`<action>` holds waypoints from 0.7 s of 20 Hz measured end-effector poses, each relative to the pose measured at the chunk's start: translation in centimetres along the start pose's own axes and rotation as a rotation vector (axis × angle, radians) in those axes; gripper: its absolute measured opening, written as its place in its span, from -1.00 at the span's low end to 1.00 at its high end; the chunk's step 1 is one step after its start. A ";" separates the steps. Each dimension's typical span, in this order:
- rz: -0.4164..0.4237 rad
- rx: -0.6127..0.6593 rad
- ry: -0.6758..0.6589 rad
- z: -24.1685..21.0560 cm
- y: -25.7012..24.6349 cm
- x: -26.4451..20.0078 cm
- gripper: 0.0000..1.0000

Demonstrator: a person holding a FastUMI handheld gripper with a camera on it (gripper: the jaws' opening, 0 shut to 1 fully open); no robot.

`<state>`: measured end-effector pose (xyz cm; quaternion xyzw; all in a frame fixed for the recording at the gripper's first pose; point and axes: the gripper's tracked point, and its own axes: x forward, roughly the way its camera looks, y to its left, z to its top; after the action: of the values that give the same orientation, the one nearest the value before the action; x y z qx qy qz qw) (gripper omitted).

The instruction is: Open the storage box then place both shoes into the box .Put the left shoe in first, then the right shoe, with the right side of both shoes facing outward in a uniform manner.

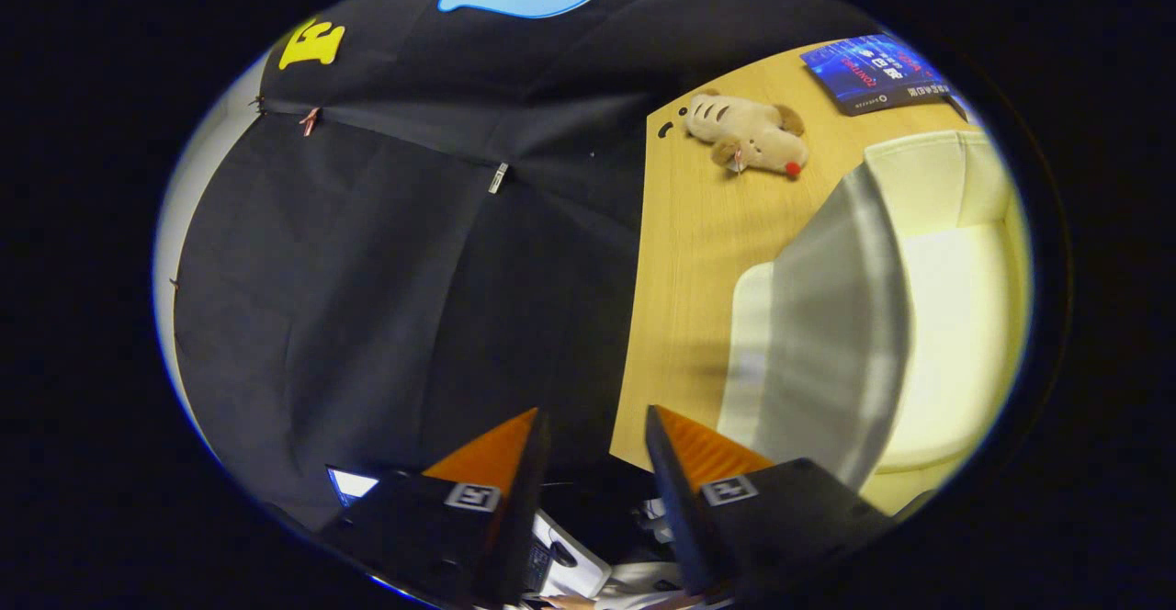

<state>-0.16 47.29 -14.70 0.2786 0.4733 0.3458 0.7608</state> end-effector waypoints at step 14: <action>-0.365 -0.249 -0.306 5.1 -13.2 -19.7 0.97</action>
<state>1.86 23.26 -12.22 0.1418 0.3491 0.2122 0.9017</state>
